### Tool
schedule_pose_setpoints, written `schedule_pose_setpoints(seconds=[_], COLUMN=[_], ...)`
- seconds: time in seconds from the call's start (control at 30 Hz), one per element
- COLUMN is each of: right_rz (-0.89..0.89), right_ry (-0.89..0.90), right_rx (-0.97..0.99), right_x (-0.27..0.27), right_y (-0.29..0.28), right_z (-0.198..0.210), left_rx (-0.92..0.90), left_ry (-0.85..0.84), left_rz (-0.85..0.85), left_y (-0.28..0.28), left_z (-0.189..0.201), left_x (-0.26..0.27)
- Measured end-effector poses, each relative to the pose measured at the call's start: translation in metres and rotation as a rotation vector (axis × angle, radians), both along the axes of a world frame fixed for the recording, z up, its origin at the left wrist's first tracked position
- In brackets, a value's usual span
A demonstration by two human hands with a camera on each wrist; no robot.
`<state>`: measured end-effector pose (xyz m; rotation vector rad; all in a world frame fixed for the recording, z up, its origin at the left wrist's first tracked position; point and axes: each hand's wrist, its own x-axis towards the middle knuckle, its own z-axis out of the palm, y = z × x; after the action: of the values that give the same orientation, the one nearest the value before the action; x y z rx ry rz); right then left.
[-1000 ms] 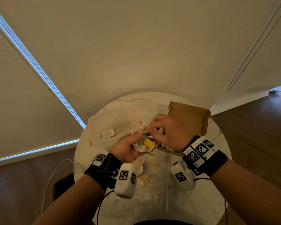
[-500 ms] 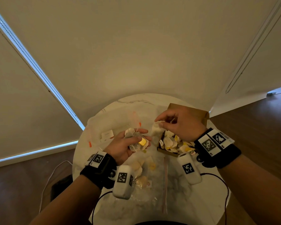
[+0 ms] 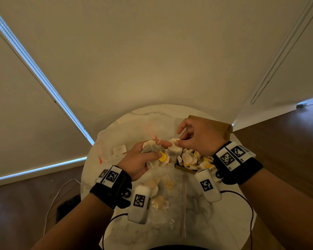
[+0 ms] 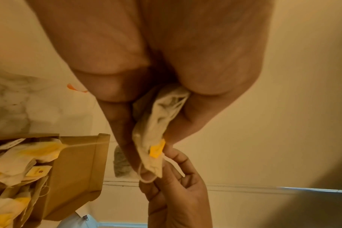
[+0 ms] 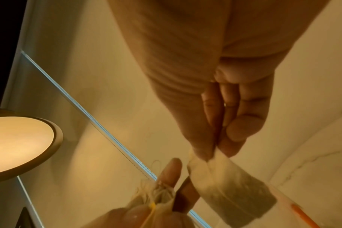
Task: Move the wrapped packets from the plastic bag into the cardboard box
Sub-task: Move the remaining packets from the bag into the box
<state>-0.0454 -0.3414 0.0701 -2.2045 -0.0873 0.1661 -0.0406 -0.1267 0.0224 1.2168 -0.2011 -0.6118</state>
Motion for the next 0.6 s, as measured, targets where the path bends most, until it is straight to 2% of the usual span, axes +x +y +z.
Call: schedule_pose_setpoints(seconds=[0.17, 0.27, 0.37, 0.43, 0.6], right_rz=[0.001, 0.052, 0.293, 0.384, 0.344], right_ry=[-0.035, -0.255, -0.483, -0.519, -0.537], right_rx=[0.002, -0.036, -0.194, -0.24, -0.171], right_x=[-0.002, -0.006, -0.015, -0.017, -0.013], right_y=[0.008, 0.009, 0.017, 0.023, 0.025], right_z=[-0.003, -0.007, -0.008, -0.012, -0.015], left_rx=[-0.023, -0.041, -0.094, -0.136, -0.187], left_ry=[0.056, 0.108, 0.172, 0.229, 0.275], left_rz=[0.02, 0.072, 0.116, 0.125, 0.107], left_y=[-0.002, -0.002, -0.001, -0.001, 0.002], left_z=[0.0, -0.001, 0.0, 0.0, 0.004], left_x=[-0.001, 0.002, 0.005, 0.006, 0.005])
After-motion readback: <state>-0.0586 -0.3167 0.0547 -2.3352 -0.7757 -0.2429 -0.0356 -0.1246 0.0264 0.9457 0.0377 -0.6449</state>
